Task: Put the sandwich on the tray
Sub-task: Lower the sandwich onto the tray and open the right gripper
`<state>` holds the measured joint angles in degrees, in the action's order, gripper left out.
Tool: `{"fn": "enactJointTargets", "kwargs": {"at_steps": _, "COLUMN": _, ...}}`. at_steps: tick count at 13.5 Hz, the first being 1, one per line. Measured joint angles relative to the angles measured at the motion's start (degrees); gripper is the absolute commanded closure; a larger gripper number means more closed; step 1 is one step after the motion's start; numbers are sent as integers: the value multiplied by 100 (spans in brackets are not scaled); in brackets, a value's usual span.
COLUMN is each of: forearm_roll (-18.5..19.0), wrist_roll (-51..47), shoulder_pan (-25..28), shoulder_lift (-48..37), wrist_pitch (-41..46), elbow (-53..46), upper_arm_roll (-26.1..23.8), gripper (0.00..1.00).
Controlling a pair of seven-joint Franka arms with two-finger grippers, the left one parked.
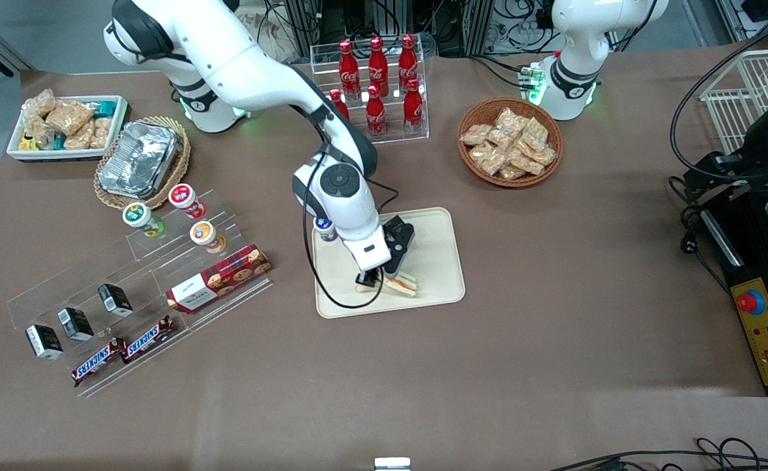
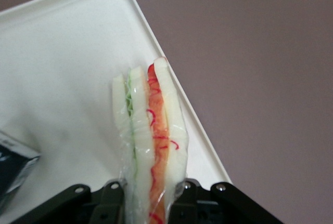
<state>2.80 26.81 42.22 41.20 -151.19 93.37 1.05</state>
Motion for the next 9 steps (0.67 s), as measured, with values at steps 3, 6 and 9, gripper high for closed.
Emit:
{"fn": "enactJointTargets", "kwargs": {"at_steps": 3, "forearm_roll": 0, "wrist_roll": 216, "shoulder_pan": 5, "shoulder_lift": 189, "wrist_pitch": -189, "elbow": -81, "upper_arm_roll": -59, "gripper": 63}}
{"fn": "enactJointTargets", "kwargs": {"at_steps": 6, "forearm_roll": -20, "wrist_roll": 263, "shoulder_pan": 4, "shoulder_lift": 188, "wrist_pitch": -189, "elbow": -105, "upper_arm_roll": -62, "gripper": 1}}
{"fn": "enactJointTargets", "kwargs": {"at_steps": 9, "forearm_roll": -288, "wrist_roll": 257, "shoulder_pan": -4, "shoulder_lift": 181, "wrist_pitch": -178, "elbow": -151, "upper_arm_roll": -64, "gripper": 1}}
